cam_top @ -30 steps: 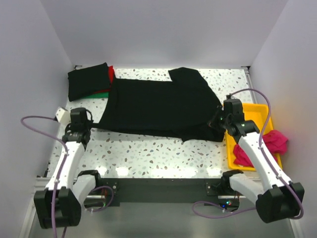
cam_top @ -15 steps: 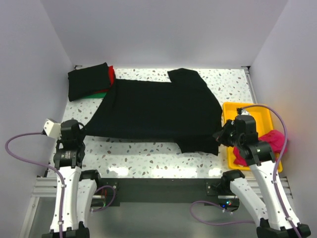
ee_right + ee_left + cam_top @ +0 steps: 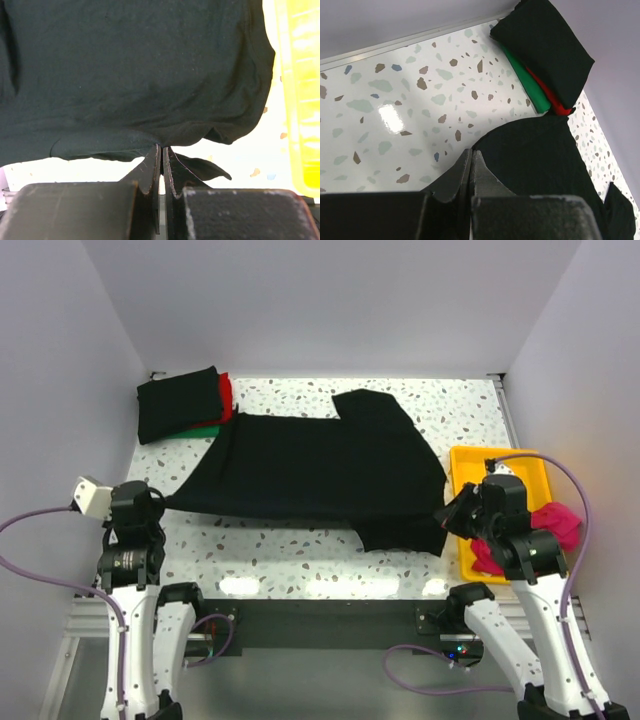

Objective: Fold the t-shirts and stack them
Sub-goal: Fold the tshirt

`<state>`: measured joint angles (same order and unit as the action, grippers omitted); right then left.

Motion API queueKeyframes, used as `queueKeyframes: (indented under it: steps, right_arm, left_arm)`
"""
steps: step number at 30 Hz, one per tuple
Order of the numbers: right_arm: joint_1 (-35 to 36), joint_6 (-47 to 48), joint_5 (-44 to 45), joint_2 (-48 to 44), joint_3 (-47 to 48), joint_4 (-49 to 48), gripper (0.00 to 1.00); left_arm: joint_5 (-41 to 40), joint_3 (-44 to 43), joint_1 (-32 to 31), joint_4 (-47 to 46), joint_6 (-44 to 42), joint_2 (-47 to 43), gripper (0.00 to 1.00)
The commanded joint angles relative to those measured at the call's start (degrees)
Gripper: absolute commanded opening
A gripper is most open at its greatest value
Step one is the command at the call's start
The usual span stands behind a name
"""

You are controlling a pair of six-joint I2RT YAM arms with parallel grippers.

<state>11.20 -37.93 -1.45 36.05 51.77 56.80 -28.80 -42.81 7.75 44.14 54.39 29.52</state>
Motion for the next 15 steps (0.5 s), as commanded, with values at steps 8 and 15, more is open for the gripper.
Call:
queueKeyframes:
  steps: [8, 15]
  right_arm:
    - [-0.3, -0.7, 2.6, 15.3, 0.8, -11.9, 0.00]
    - [-1.1, -1.7, 4.4, 27.5, 2.2, -18.2, 0.00]
  left_arm:
    - [8.3, 3.5, -0.6, -21.1, -1.2, 21.6, 0.00]
    - [6.6, -3.0, -4.3, -24.5, 0.6, 40.3, 0.00]
